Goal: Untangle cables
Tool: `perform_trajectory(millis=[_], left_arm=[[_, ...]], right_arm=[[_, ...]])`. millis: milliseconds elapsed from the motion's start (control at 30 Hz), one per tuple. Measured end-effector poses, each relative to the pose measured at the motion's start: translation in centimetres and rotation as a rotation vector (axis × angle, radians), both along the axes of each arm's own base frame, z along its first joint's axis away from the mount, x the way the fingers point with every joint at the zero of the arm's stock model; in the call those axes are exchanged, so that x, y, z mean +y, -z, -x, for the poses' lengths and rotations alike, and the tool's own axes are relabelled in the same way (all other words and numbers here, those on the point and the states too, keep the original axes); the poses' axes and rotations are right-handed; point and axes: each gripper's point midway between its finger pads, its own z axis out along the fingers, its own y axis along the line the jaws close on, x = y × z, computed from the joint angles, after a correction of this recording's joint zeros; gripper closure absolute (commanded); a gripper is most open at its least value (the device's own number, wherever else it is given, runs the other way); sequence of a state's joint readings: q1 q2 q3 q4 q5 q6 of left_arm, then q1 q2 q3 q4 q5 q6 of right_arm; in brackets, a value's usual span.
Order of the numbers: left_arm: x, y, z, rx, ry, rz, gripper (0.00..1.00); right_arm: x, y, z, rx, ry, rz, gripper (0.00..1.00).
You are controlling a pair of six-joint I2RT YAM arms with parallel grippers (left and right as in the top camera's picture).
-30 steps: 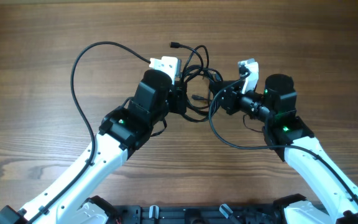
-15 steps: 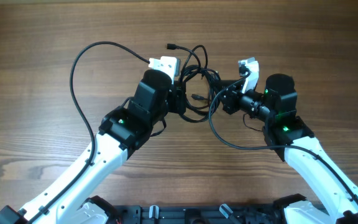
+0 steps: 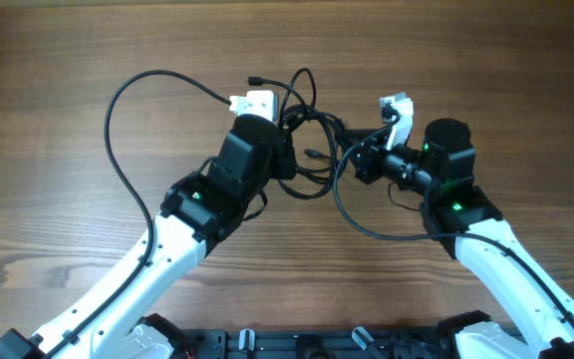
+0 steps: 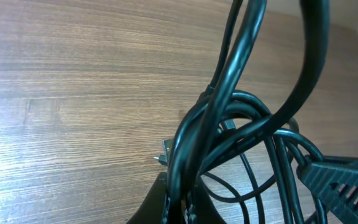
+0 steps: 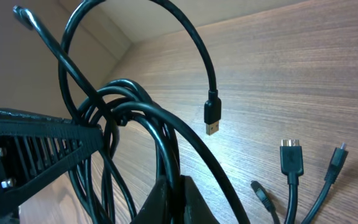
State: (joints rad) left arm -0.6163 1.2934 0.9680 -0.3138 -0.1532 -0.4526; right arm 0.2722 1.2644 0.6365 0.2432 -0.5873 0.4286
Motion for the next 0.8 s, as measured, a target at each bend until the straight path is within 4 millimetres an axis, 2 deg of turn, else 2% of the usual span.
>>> perform_trajectory(millis=[267,433,800], left_arm=[[1.0,0.5,-0.1,0.03,-0.085,0.017,0.96],[2.8,0.6,-0.5,0.032,-0.205,0.016,0.96],[3.5,0.6,-0.8,0.038,-0.292,0.06,0.96]], right_arm=[[0.3,-0.2,0.3,0.025,-0.015,-0.031,0.96],[0.4,-0.2,0.4,0.042,-0.016,-0.046,0.96],[0.3,0.3,0.4,0.151,0.03,-0.11,0.96]])
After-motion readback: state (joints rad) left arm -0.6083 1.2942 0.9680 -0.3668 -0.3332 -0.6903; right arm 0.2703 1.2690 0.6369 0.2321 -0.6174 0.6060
